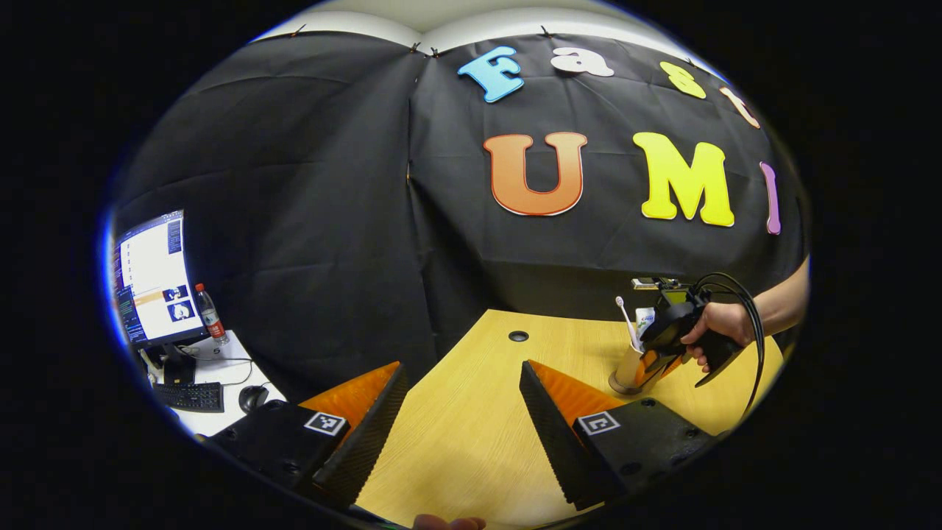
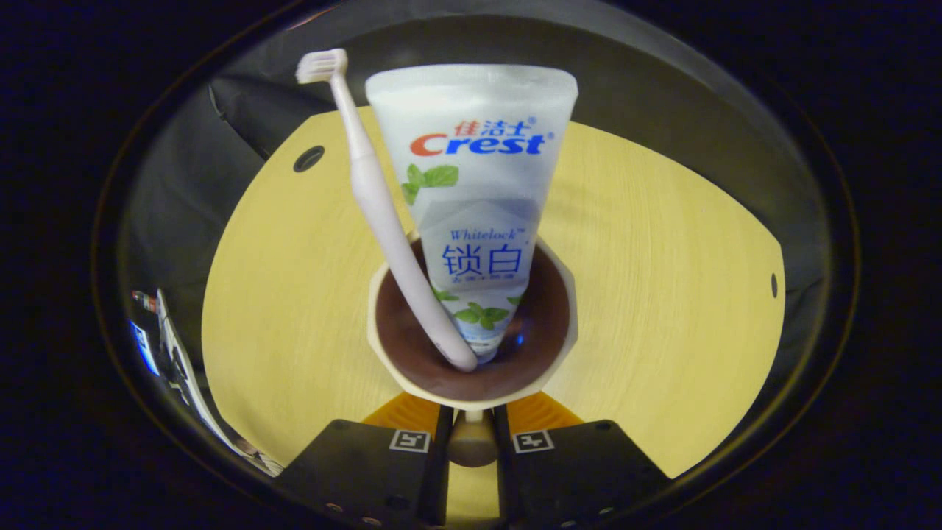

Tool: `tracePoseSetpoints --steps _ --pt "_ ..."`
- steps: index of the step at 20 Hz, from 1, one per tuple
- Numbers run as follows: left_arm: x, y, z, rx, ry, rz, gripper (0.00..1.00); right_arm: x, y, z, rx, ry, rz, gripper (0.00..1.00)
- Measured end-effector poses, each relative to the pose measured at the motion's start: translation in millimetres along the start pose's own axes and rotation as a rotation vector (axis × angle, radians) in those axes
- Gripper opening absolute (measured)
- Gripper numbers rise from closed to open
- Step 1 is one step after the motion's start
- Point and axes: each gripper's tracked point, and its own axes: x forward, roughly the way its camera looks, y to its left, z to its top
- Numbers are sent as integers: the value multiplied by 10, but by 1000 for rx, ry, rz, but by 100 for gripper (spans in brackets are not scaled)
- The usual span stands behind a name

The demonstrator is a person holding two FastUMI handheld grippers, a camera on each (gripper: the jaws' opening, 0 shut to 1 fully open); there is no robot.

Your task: Put the toothbrush and toothpaste on the desktop into the cup, then pick up the cup and place it on the coaster on the desktop.

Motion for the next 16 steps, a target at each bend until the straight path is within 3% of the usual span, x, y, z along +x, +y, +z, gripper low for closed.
tracePoseSetpoints --steps 5,6,7,8,10,16 --pt "20 -13 -24 -7 8 -3 98 -32 -5 -91 -14 -1 -19 27" --pt "21 -24 -6 -7 5 -6 98 -51 26 -138 -16 2 -12 34" --pt "20 -36 9 -4 2 -11 98 -43 70 -155 -18 4 -7 48" --pt "20 -56 24 -1 -1 -15 98 -67 97 -185 -17 -4 -7 79" --pt "20 -102 52 2 -4 -29 98 -316 112 -224 -15 -35 -2 94" --pt "9 -440 252 9 -26 -111 98 -1590 -76 -415 45 -161 64 95"
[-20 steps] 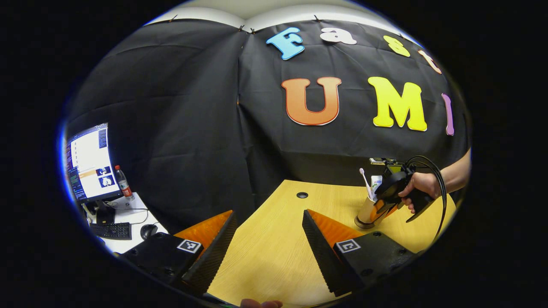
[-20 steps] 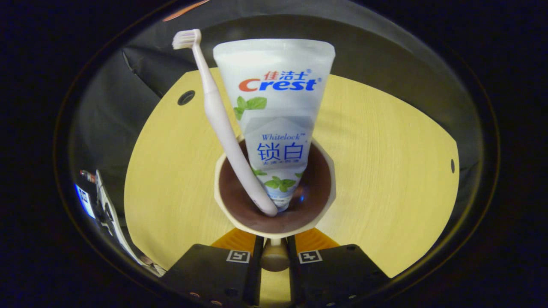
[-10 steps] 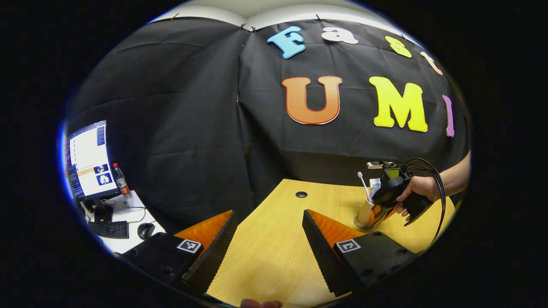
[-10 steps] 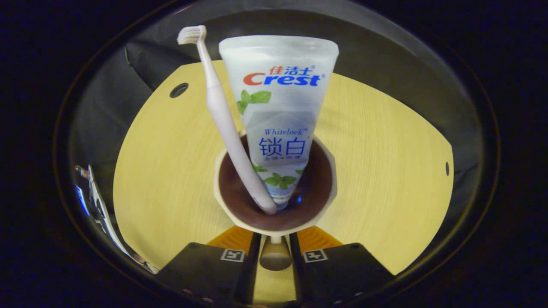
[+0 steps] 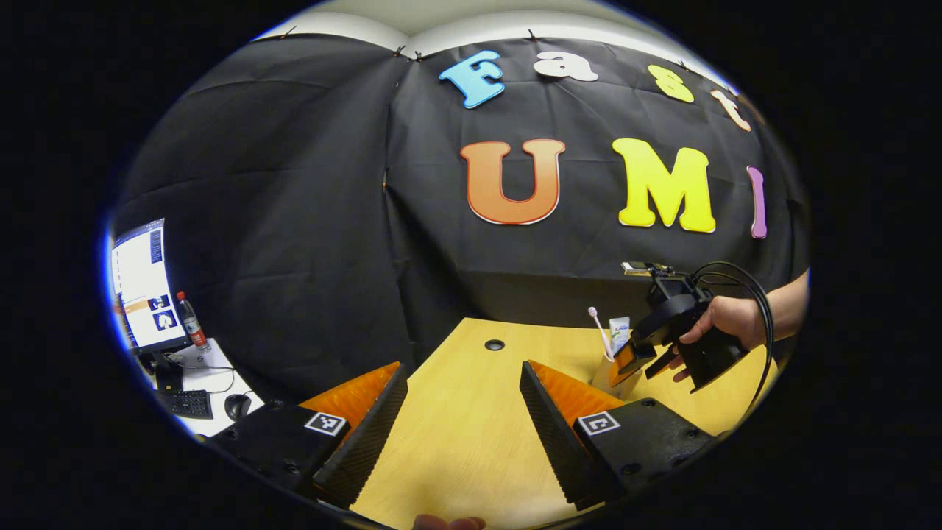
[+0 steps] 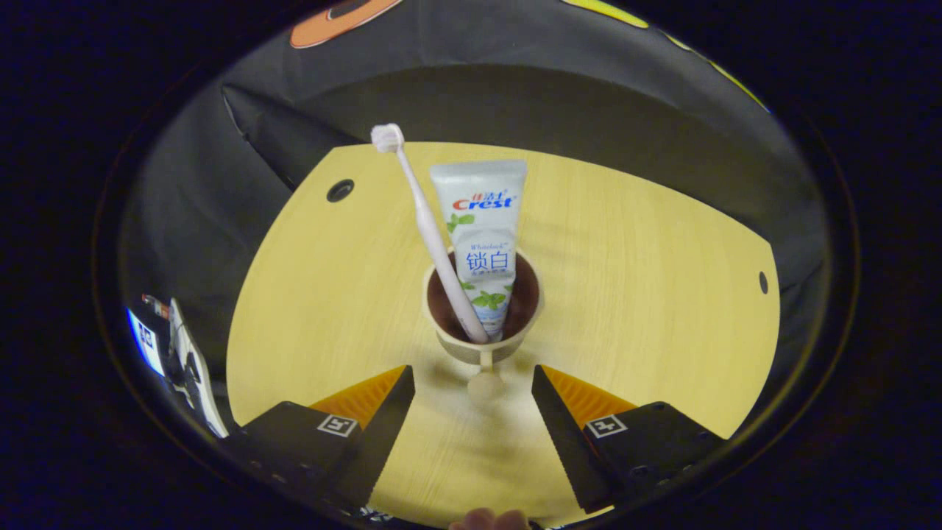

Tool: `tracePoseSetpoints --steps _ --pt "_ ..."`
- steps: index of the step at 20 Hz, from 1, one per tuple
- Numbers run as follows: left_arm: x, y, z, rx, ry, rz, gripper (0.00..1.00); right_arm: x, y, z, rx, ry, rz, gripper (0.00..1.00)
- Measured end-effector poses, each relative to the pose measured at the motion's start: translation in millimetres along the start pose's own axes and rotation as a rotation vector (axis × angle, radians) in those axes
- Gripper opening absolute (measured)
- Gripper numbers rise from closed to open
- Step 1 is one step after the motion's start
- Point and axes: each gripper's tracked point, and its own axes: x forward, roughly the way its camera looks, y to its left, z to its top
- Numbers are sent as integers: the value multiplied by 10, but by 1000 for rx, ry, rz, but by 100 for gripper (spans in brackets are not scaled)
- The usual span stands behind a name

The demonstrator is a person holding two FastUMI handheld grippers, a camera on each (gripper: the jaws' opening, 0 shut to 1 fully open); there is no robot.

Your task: Put the toothbrush and toothpaste on the desktop into the cup, then pick up the cup and place it on the coaster on the desktop.

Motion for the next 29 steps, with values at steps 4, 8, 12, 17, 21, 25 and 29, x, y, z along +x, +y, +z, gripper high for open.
tracePoseSetpoints --steps 4,8,12,17,21,25,29 --pt "28 -478 255 13 -41 -108 98 -1188 -484 -71 58 -160 7 95" --pt "-23 -1091 516 27 -85 -235 98 -2535 -1276 -242 110 -379 -67 95" --pt "-181 -1740 784 20 -125 -356 98 -3512 -1858 -532 142 -634 -166 95" --pt "-435 -2148 1098 20 -167 -401 98 -4646 -2132 -964 128 -924 -276 95" --pt "-612 -2178 1270 14 -198 -375 98 -4711 -1971 -1194 115 -1035 -307 95" --pt "-739 -2137 1298 5 -202 -352 98 -4825 -2046 -1320 134 -1084 -307 95" --pt "-800 -2108 1275 -6 -194 -335 98 -4805 -1983 -1342 116 -1095 -310 95"
